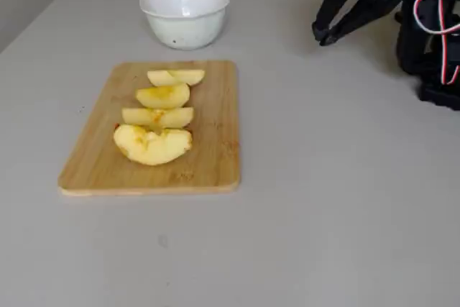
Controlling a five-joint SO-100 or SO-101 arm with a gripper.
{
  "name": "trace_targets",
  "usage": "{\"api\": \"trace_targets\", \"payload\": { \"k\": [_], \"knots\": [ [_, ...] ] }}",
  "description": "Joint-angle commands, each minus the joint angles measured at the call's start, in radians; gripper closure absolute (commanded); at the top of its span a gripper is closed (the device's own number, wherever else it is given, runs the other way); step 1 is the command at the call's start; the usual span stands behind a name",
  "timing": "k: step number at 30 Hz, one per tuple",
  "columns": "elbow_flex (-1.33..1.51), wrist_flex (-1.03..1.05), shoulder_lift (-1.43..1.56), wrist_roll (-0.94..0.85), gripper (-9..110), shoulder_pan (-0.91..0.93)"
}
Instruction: Pick up the rightmost apple slice from the cutting board and place it into the bowl
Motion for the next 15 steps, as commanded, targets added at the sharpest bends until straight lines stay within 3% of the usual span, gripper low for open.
{"api": "trace_targets", "payload": {
  "k": [1,9,15],
  "knots": [
    [0.028,0.005,0.002,0.005,101,0.009],
    [0.028,0.005,0.002,-0.002,101,0.002],
    [0.031,0.006,0.002,-0.132,101,-0.146]
  ]
}}
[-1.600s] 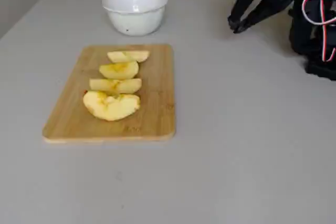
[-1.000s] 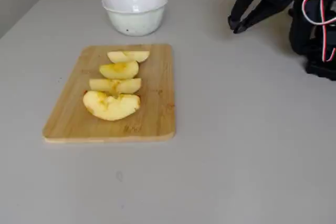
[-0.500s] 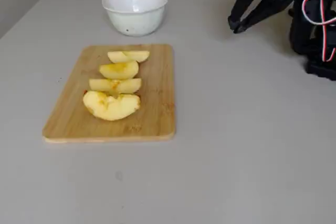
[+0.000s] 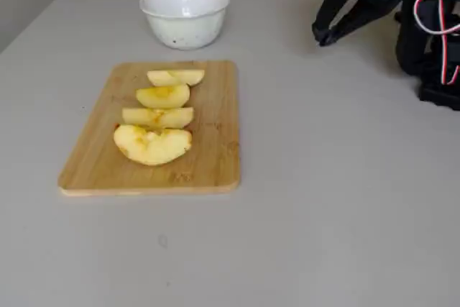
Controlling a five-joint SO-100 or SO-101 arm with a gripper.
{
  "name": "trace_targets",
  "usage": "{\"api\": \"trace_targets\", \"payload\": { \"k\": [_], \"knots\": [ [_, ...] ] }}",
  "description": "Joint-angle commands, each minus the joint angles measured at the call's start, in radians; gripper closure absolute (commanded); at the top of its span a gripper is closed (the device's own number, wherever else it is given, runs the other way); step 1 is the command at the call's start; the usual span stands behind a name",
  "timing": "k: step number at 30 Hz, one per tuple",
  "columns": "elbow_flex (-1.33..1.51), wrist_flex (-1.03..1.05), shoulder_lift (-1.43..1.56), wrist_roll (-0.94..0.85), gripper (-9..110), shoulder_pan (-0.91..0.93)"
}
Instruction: Pick up the rightmost apple slice from the cutting board and place it into the bowl
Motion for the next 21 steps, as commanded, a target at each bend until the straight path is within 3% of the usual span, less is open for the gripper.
{"api": "trace_targets", "payload": {
  "k": [1,6,9,10,18,21],
  "knots": [
    [0.031,0.006,0.002,-0.080,101,-0.086],
    [0.041,0.008,0.005,-0.215,101,-0.216],
    [0.084,-0.003,0.005,-0.557,101,-0.224],
    [0.091,-0.006,0.005,-0.595,101,-0.227],
    [-0.046,-0.072,0.005,-0.686,101,-0.143],
    [-0.123,-0.213,-0.015,-0.716,98,-0.064]
  ]
}}
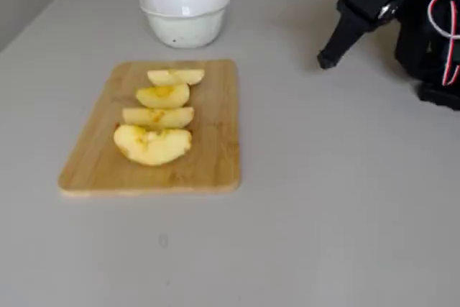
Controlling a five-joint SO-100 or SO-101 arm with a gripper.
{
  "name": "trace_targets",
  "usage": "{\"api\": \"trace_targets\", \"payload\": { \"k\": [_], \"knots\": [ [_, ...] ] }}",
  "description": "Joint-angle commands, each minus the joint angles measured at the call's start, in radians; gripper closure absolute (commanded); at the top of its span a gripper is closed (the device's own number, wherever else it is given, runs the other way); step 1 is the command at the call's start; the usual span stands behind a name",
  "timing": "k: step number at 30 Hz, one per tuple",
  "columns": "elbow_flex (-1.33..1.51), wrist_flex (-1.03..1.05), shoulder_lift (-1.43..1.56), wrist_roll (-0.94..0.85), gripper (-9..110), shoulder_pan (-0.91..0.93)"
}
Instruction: Pick up the rightmost apple slice from the cutting board and place it into the bowl
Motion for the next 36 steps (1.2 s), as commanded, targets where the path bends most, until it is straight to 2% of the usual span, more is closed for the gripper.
{"api": "trace_targets", "payload": {
  "k": [1,6,13,16,27,36],
  "knots": [
    [-0.184,-0.161,-0.055,-0.095,96,0.084],
    [-0.512,-0.236,-0.523,-0.213,87,0.087],
    [-1.019,-0.184,-1.092,-0.319,74,0.075],
    [-1.192,-0.137,-1.275,-0.331,72,0.067],
    [-1.536,-0.058,-1.727,-0.371,70,0.032],
    [-1.671,-0.078,-1.934,-0.370,70,0.028]
  ]
}}
